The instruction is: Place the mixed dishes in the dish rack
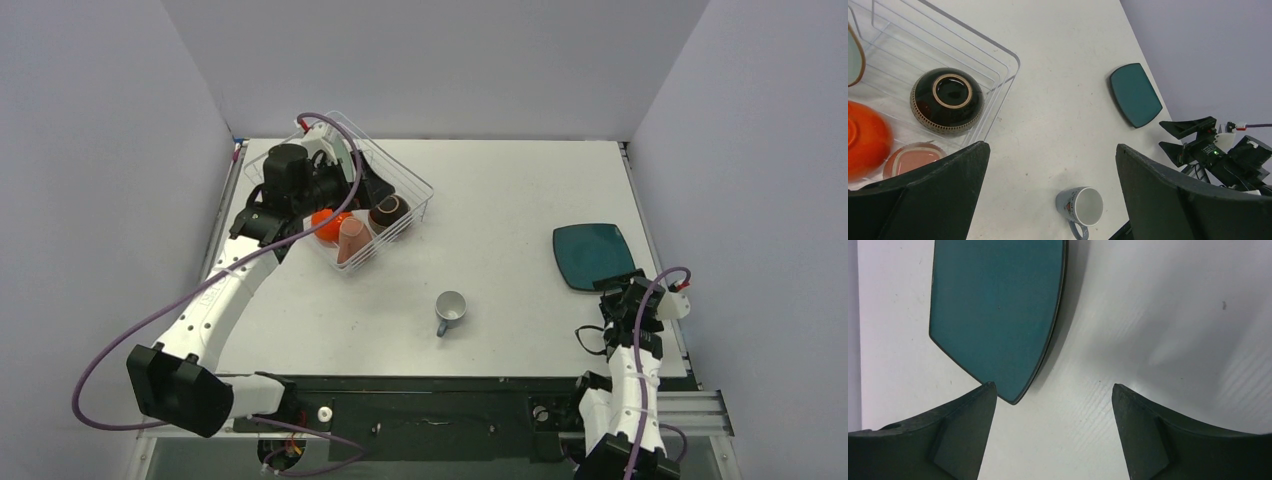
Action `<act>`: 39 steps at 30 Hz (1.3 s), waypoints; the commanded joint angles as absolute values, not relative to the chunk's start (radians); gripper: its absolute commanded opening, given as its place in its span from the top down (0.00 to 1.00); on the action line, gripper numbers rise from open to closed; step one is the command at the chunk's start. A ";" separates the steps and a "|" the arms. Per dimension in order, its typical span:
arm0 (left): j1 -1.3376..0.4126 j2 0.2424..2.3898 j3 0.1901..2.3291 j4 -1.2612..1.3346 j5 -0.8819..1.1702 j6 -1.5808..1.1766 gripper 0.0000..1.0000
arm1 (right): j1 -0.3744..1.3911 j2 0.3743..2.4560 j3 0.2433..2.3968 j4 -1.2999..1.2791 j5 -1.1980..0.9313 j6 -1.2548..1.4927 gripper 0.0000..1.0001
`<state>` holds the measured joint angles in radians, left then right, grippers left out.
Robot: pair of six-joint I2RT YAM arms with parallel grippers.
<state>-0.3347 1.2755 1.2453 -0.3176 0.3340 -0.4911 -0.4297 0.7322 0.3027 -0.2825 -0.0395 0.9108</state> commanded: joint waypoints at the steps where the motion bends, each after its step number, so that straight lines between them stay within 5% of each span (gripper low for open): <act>1: -0.379 1.205 1.258 -0.267 0.294 -0.429 0.03 | -0.468 0.816 0.291 -0.081 -0.180 0.937 0.20; 24: -0.403 1.149 1.247 -0.273 0.249 -0.398 0.03 | -0.571 1.379 0.162 0.663 -0.399 1.070 0.39; 28: -0.403 1.149 1.246 -0.274 0.242 -0.394 0.03 | -0.573 1.482 0.168 0.734 -0.399 1.090 0.52; 34: -0.403 1.156 1.243 -0.273 0.239 -0.392 0.03 | -0.587 1.684 0.175 0.952 -0.474 1.171 0.96; 39: -0.403 1.161 1.240 -0.272 0.234 -0.390 0.03 | -0.588 1.691 0.165 1.042 -0.519 1.197 1.00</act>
<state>-0.4034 1.1763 1.2366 -0.3172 0.2420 -0.4065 -0.5896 1.6798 0.1932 0.9787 -0.4892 1.2144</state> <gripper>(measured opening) 0.968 0.034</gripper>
